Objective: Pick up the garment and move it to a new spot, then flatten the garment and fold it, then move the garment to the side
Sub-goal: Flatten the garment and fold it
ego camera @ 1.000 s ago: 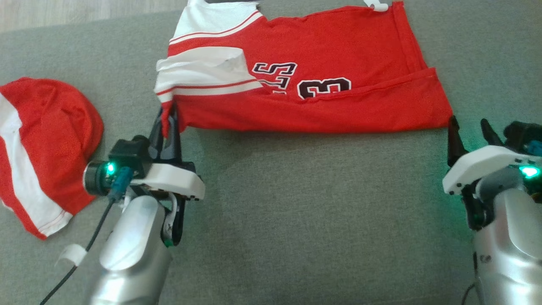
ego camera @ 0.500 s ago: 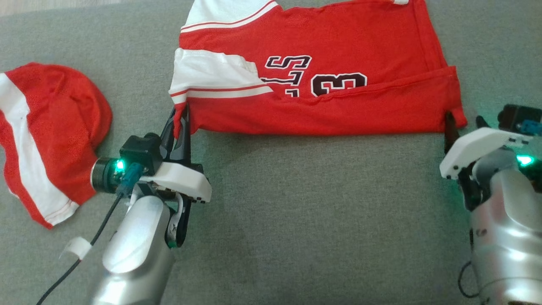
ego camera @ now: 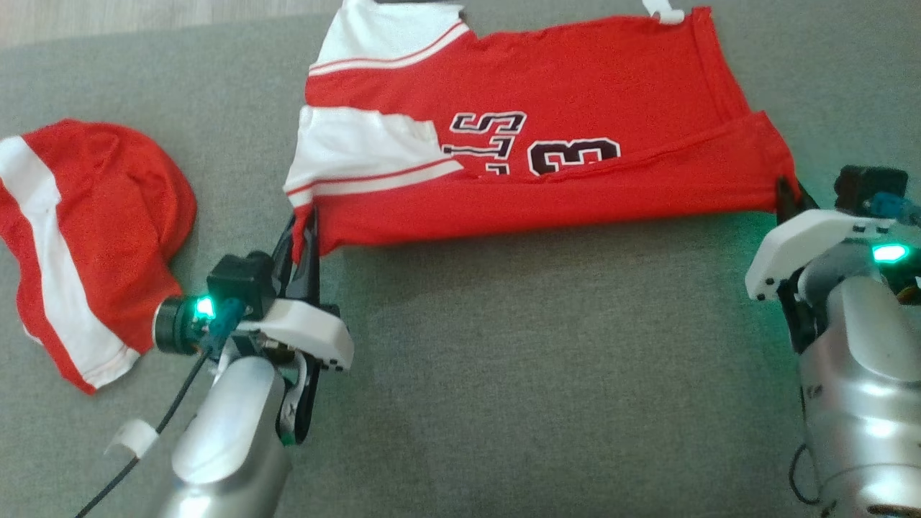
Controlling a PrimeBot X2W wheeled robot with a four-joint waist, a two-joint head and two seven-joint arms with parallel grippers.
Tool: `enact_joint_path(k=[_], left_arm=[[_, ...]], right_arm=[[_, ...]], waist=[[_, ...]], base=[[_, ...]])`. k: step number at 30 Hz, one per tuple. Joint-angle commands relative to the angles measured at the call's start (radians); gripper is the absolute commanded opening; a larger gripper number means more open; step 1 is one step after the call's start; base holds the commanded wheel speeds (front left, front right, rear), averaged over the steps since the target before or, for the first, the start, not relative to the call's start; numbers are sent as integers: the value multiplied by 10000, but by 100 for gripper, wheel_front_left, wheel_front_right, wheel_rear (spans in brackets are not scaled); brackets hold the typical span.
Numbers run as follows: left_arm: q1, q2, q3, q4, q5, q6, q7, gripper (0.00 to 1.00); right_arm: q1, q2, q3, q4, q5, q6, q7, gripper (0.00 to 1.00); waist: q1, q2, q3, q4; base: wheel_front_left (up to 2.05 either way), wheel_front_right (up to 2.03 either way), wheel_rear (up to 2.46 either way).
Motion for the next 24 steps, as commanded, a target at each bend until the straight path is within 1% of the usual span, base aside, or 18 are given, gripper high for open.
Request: enact_joint_path(k=[1, 7, 13, 19, 24], left_arm=[[-7, 347, 265, -153, -31, 82, -15, 0], [487, 395, 182, 27, -135, 79, 61, 0], [1118, 458, 96, -95, -252, 139, 206, 0], [2071, 471, -185, -398, -295, 222, 506, 0], [2936, 515, -363, -828, -354, 356, 716, 0]], right_arm=[[166, -203, 328, -379, -153, -7, -200, 0], [719, -336, 454, -521, -113, -7, -270, 0], [1564, -371, 642, -965, 262, -7, 3, 0], [2768, -435, 682, -1839, 833, -7, 606, 0], [3961, -312, 538, -2982, 1172, -7, 1182, 0]], waist=[[1, 0, -302, -77], [1, 0, -1000, -200], [1, 0, -1712, -225], [1, 0, -2389, -171], [1, 0, -2757, -186]], base=[[0, 0, 0], [0, 0, 0], [0, 0, 0], [0, 0, 0], [0, 0, 0]])
